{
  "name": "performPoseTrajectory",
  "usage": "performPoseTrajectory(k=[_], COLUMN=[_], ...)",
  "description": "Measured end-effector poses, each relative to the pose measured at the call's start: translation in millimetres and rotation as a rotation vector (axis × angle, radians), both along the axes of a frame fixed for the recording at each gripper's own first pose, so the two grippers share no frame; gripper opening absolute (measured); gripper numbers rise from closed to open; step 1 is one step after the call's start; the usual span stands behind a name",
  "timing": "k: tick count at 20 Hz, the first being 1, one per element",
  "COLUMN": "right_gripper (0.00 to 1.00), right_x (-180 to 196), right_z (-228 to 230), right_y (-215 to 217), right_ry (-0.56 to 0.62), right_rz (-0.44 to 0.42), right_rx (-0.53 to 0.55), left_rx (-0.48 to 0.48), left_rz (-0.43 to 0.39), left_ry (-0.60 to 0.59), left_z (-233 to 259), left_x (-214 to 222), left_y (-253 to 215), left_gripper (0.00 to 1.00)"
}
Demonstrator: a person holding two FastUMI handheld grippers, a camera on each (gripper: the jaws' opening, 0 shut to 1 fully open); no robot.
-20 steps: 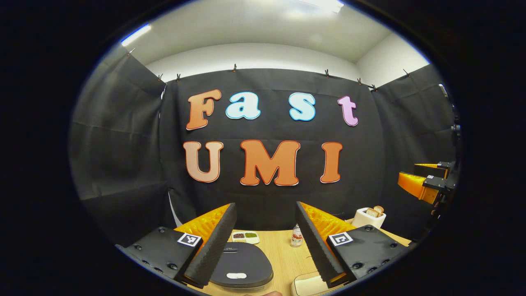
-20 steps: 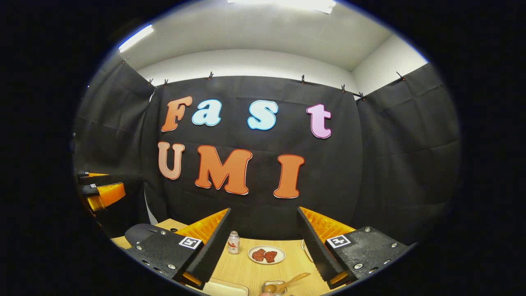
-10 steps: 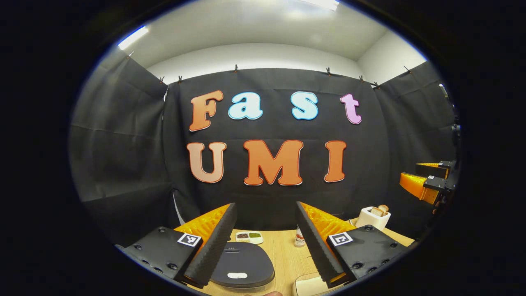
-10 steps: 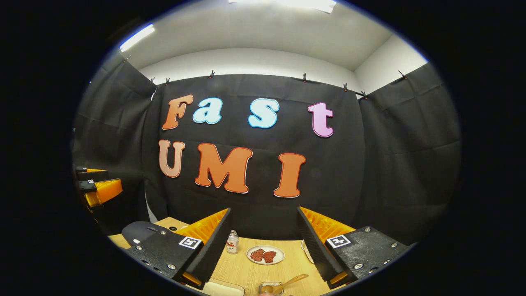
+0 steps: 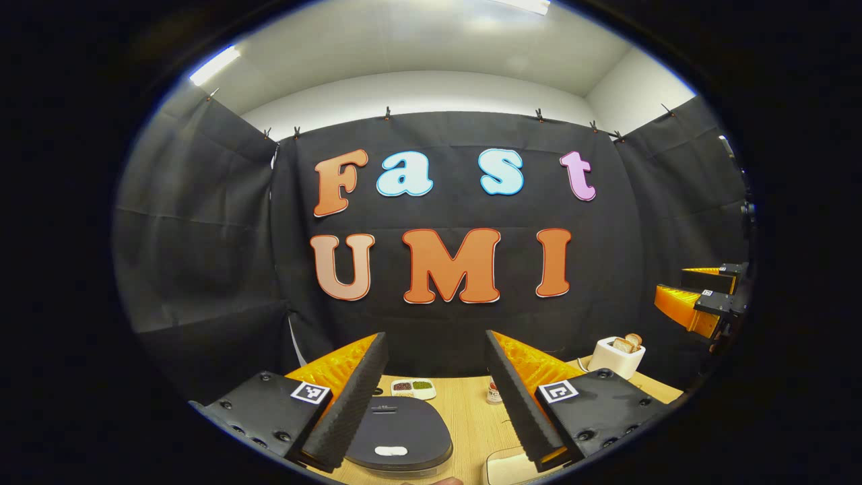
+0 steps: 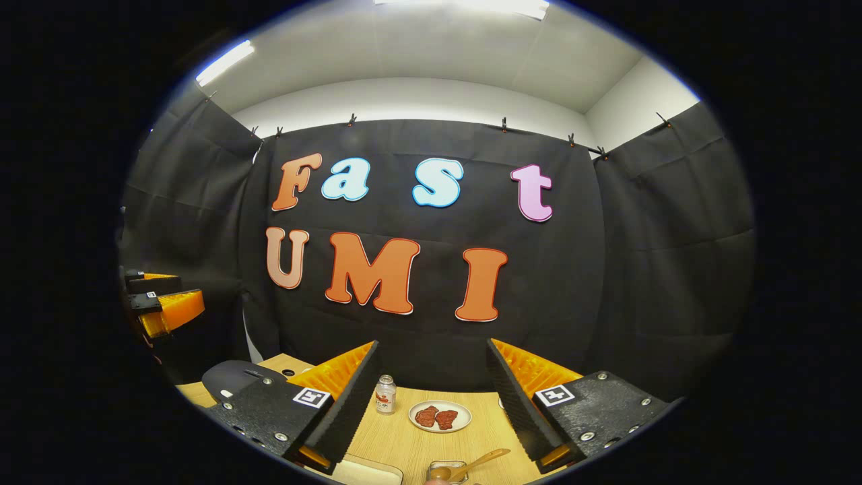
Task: Close the left gripper, press the button to open the rice cooker; take a wooden spoon from the chopstick holder with the right hand, scoop a spoonful of rice and pour it into the rice cooker, then put the wooden spoon back into the chopstick holder.
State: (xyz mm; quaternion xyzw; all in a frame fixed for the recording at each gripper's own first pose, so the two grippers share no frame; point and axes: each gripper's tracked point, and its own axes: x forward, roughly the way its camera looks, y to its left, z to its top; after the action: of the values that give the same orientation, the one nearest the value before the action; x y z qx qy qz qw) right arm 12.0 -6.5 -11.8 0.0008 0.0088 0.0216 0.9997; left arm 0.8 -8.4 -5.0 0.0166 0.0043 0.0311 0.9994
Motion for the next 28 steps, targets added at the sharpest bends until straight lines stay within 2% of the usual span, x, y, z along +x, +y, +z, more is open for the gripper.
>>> performPoseTrajectory(k=[4,6,7,8,10,11,14,15,16,19,21,22,23,24,25,26,28], right_gripper=[0.95,0.93,0.96,0.95,0.95,0.95,0.95,0.95,0.95,0.95,0.95,0.95,0.95,0.95,0.95,0.95,0.95], right_x=[-1,-1,-2,-2,-12,-13,-9,-8,-9,-8,-9,-9,-9,-9,-9,-10,-10], right_z=[-1,-5,-7,-9,-14,-16,-20,-20,-24,-34,-40,-43,-46,-48,-50,-53,-59], right_y=[1,0,-1,-2,-7,-7,-9,-8,-8,-7,-7,-9,-11,-15,-19,-22,-30], right_ry=[0.005,0.017,0.026,0.033,0.043,0.047,0.056,0.058,0.063,0.084,0.095,0.101,0.105,0.107,0.11,0.113,0.118], right_rz=[-0.001,-0.004,-0.009,-0.008,-0.011,-0.009,-0.02,-0.02,-0.02,-0.023,-0.021,-0.023,-0.025,-0.034,-0.041,-0.049,-0.064], right_rx=[0.002,0.004,0.007,0.012,0.018,0.015,0.011,0.011,0.007,0.006,0.018,0.022,0.022,0.02,0.02,0.022,0.028], left_rx=[0.005,0.019,0.028,0.036,0.04,0.037,0.025,0.021,0.016,0.009,-0.002,-0.022,-0.027,-0.052,-0.074,-0.104,-0.192], left_rz=[0.004,0.01,0.014,0.02,0.024,0.025,0.043,0.051,0.063,0.086,0.129,0.11,0.123,0.111,0.116,0.107,0.093], left_ry=[0.003,0.003,0.005,0.009,0.018,0.024,0.041,0.048,0.052,0.095,0.125,0.148,0.173,0.207,0.255,0.306,0.439], left_z=[-1,-1,-3,-4,-7,-11,-16,-18,-19,-31,-36,-39,-44,-46,-61,-74,-100], left_x=[-1,-2,-3,-3,-3,-3,-3,-2,-1,4,7,10,13,20,20,23,31], left_y=[-1,0,-1,0,0,-1,9,13,18,31,49,47,55,58,63,65,68], left_gripper=[0.94,0.94,0.95,0.96,0.94,0.99,1.0,0.94,1.0,0.56,0.27,0.13,0.14,0.1,0.11,0.07,0.06])
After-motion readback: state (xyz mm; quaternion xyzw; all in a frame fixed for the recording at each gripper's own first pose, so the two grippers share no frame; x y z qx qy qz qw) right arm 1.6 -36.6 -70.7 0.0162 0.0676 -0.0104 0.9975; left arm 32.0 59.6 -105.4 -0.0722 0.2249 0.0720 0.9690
